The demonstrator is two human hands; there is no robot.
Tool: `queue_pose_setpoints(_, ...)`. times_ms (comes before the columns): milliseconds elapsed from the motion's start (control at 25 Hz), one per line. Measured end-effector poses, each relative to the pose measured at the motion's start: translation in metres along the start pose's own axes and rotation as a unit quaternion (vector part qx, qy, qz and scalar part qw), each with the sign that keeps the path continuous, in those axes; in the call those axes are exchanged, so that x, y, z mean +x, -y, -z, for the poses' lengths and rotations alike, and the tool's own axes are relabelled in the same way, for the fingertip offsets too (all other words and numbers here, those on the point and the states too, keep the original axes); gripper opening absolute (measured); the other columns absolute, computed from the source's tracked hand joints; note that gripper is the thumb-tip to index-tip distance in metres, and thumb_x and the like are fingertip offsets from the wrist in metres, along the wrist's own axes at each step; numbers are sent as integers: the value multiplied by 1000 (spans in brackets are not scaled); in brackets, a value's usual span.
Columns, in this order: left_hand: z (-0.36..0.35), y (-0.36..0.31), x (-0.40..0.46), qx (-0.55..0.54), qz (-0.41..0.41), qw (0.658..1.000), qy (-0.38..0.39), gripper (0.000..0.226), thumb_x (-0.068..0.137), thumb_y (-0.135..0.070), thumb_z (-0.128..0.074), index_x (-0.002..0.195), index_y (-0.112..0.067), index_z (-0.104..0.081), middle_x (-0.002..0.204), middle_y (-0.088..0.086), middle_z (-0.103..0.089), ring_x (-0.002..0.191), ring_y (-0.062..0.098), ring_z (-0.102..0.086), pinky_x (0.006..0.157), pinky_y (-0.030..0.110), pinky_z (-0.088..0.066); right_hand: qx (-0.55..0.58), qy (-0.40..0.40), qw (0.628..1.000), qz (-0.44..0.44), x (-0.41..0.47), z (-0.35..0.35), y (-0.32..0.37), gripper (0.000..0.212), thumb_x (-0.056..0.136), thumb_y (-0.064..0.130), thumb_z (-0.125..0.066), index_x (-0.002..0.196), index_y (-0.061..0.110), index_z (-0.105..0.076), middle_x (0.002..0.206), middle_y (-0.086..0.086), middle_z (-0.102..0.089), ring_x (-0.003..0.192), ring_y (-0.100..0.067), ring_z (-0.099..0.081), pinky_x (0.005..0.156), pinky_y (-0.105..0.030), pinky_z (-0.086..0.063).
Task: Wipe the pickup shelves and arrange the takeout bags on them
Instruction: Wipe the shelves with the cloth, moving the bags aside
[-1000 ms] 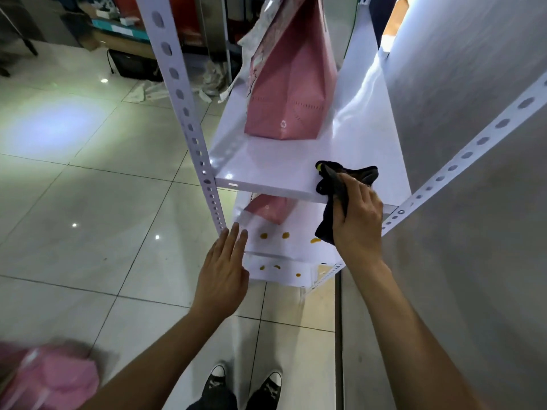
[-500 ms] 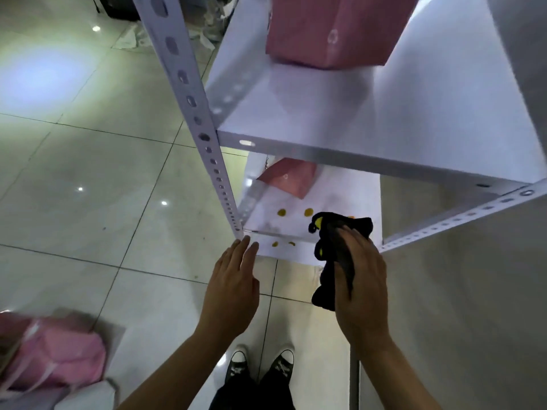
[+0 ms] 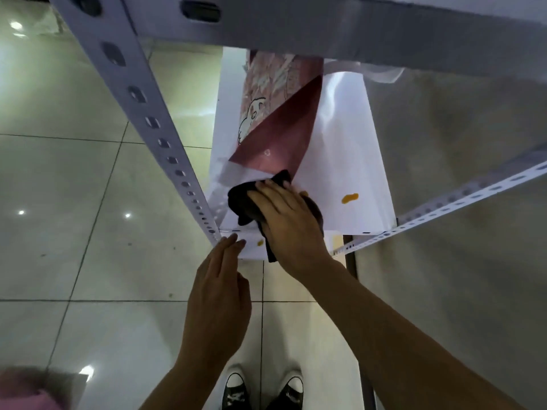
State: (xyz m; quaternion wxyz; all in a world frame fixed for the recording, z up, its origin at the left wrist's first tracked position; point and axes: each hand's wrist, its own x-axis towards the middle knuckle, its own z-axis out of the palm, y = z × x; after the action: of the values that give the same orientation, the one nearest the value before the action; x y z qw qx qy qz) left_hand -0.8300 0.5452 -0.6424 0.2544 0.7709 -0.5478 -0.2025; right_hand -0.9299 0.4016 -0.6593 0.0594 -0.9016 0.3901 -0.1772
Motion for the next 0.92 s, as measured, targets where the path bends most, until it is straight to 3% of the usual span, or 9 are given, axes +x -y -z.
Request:
queue_pose_setpoints(160, -9, 16, -8, 8, 24, 999, 29, 61, 84, 6, -64, 140, -13, -49, 145, 9, -52, 130, 28, -52, 106, 35, -39, 0, 85, 996, 13, 13, -46, -5, 57, 94, 15, -61, 148, 9, -46, 154, -11, -45, 144, -26, -41, 123, -37, -19)
queue_pose_setpoints(320, -15, 16, 9, 26, 16, 999, 32, 59, 79, 11, -68, 133, -6, -55, 137, 17, -58, 122, 35, -59, 101, 43, -46, 37, 41, 997, -53, 5, -57, -11, 52, 97, 23, -54, 146, 8, -49, 150, -13, -51, 140, -28, -46, 121, -41, -29)
queue_pose_setpoints(600, -31, 5, 37, 47, -47, 998, 6, 61, 74, 17, -70, 131, 5, -55, 135, 24, -59, 124, 40, -57, 102, 47, -42, 61, 102, 983, -138, -31, -32, -38, 61, 99, 20, -56, 156, 17, -33, 162, -4, -31, 152, -23, -25, 126, -36, -13)
queue_pose_setpoints(720, -39, 9, 50, 82, -69, 994, 8, 61, 78, 9, -70, 136, 3, -53, 142, 22, -53, 132, 38, -50, 107, 50, -42, 44, 77, 978, -189, -43, -24, -46, 62, 100, 19, -56, 156, 20, -31, 163, 0, -29, 152, -21, -22, 121, -29, -6)
queue_pose_setpoints(920, -48, 14, 60, 103, -47, 993, 36, 53, 85, -1, -66, 137, -5, -55, 148, 18, -47, 135, 37, -46, 106, 55, -44, -7, 43, 964, -262, -35, -31, -43, 63, 99, 18, -56, 157, 15, -31, 163, -7, -30, 152, -23, -24, 123, -33, -7)
